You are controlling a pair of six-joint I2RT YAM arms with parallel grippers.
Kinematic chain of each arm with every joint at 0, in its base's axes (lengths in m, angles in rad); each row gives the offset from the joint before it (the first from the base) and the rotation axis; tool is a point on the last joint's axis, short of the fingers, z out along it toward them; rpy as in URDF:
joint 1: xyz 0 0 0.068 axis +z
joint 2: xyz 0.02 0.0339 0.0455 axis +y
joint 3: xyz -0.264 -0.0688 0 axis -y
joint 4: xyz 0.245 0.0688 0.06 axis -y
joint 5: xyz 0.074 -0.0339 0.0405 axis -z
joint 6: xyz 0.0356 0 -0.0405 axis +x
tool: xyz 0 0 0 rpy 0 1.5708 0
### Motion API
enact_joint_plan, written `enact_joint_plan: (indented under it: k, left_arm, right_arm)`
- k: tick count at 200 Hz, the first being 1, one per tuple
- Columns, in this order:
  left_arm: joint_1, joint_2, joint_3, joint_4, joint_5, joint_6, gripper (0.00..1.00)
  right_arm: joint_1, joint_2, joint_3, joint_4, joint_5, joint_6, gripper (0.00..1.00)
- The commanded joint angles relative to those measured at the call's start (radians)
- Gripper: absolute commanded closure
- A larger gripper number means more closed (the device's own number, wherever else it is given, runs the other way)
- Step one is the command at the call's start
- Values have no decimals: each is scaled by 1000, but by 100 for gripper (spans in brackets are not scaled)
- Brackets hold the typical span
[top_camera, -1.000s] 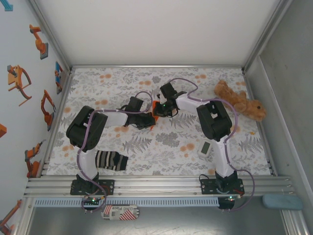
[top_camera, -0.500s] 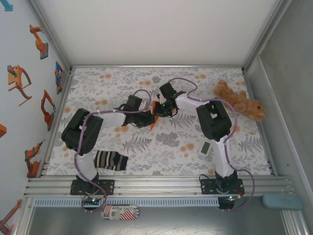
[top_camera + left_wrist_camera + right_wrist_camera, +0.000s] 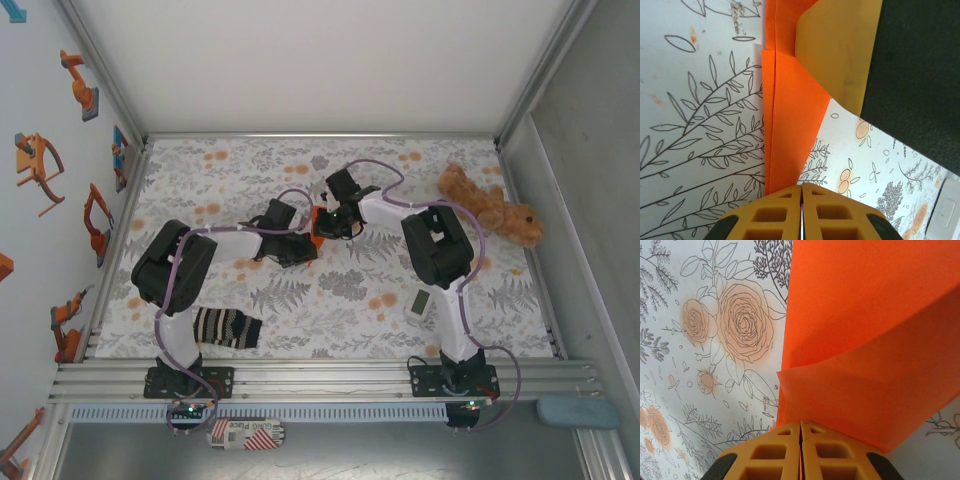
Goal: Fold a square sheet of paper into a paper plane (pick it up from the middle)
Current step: Fold the wing for the fifth time at the center of the table.
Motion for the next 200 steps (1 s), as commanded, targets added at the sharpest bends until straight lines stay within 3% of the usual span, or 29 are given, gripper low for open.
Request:
enact_joint_plan:
  k: [1, 72, 146, 200]
  left_arm:
    - [-20, -19, -40, -75, -23, 1, 92]
    - [-49, -54, -113, -83, -49, -21, 92]
    - [-68, -193, -198, -160, -74, -20, 93]
    - [-63, -325, -151, -79, -124, -36, 92]
  right_arm:
    - [0, 73, -14, -99, 102, 15, 91]
    - [0, 78, -9, -114, 117, 19, 92]
    - [0, 74, -21, -120, 119, 34, 92]
    - [15, -66, -187, -18, 84, 197, 93]
